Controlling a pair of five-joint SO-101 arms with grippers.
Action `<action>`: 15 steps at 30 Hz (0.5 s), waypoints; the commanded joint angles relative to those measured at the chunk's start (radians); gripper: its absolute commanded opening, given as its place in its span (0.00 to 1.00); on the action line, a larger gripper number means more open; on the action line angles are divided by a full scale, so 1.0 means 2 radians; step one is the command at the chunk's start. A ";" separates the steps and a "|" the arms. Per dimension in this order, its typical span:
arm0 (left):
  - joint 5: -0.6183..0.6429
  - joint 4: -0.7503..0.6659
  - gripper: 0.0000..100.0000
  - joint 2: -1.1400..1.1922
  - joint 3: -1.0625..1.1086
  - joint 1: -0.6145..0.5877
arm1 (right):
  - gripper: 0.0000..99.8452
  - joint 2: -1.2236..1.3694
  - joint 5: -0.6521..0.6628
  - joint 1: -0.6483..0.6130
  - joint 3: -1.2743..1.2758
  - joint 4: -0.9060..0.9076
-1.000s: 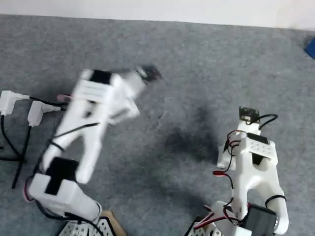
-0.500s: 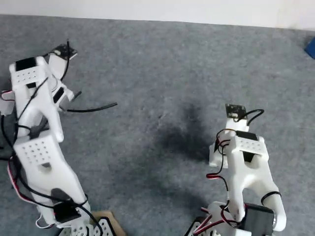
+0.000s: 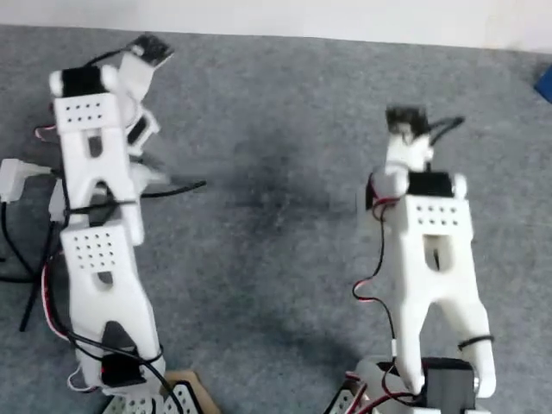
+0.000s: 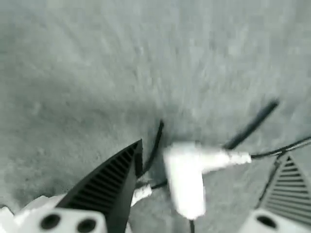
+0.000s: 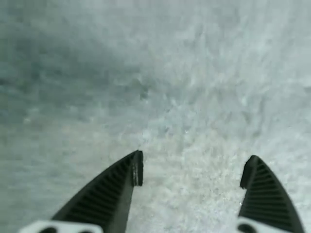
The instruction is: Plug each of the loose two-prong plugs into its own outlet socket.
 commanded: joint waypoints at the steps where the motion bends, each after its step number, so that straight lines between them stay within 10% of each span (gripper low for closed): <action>1: 0.101 0.012 0.40 -0.033 -0.100 0.016 | 0.32 -0.040 -0.008 -0.010 -0.132 0.099; 8: 0.189 0.018 0.40 -0.217 -0.082 0.026 | 0.32 -0.192 -0.008 -0.003 -0.026 0.057; 15: 0.212 0.016 0.40 -0.600 0.326 0.093 | 0.32 -0.437 0.012 0.000 0.323 -0.132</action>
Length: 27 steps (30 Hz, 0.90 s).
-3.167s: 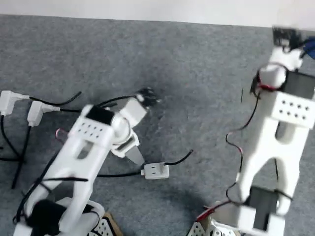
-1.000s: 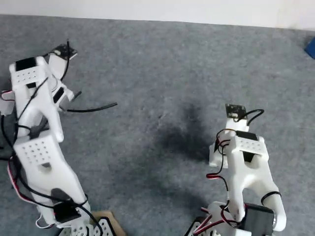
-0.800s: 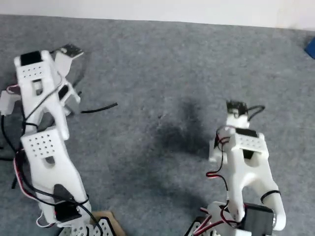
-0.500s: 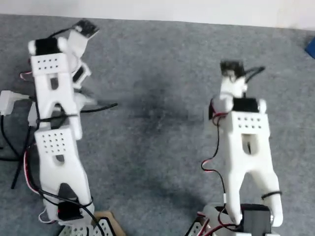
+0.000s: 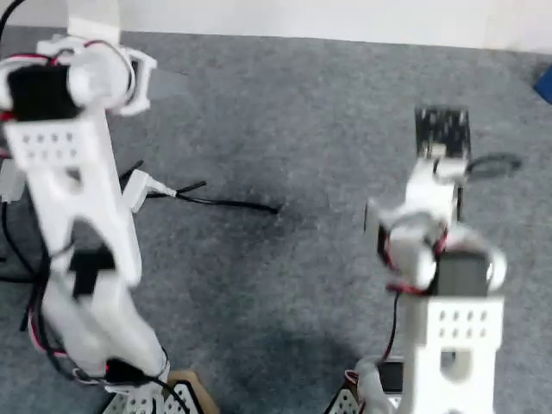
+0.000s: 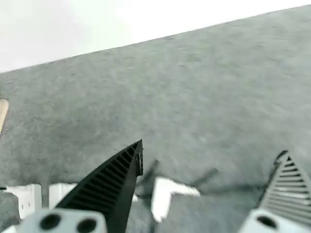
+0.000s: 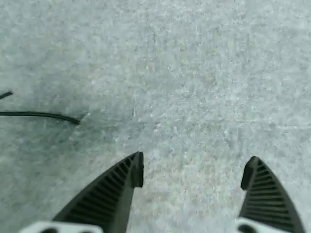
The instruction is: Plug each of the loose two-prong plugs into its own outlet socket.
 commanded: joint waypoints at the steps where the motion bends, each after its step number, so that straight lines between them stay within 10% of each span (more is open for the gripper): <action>1: 0.006 0.000 0.40 -0.320 0.327 0.046 | 0.32 -0.155 0.008 0.002 0.189 -0.096; 12: 0.006 -0.466 0.40 -0.942 1.172 -0.024 | 0.32 -0.403 0.012 0.003 0.476 -0.167; 27: 0.008 -0.479 0.40 -0.996 1.401 -0.074 | 0.32 -0.425 0.012 0.056 0.580 -0.178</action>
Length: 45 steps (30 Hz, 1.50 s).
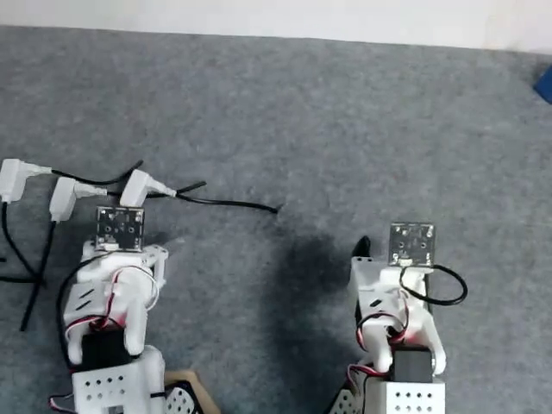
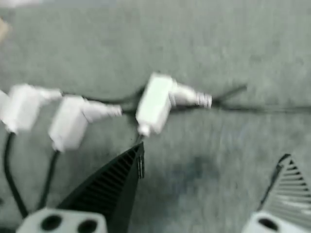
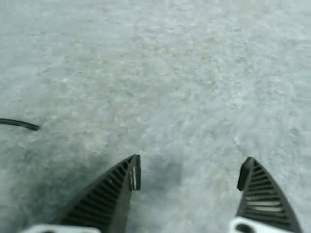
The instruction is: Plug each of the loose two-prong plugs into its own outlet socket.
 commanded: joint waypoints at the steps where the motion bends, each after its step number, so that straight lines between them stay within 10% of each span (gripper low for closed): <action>1: 0.005 -0.008 0.40 -0.024 0.044 -0.007 | 0.32 -0.001 0.005 0.040 0.077 0.033; 10: 0.003 0.067 0.40 -0.038 0.043 -0.007 | 0.32 -0.002 0.005 0.076 0.078 0.192; 45: 0.003 0.067 0.40 -0.036 0.043 -0.007 | 0.32 -0.002 0.005 0.076 0.078 0.185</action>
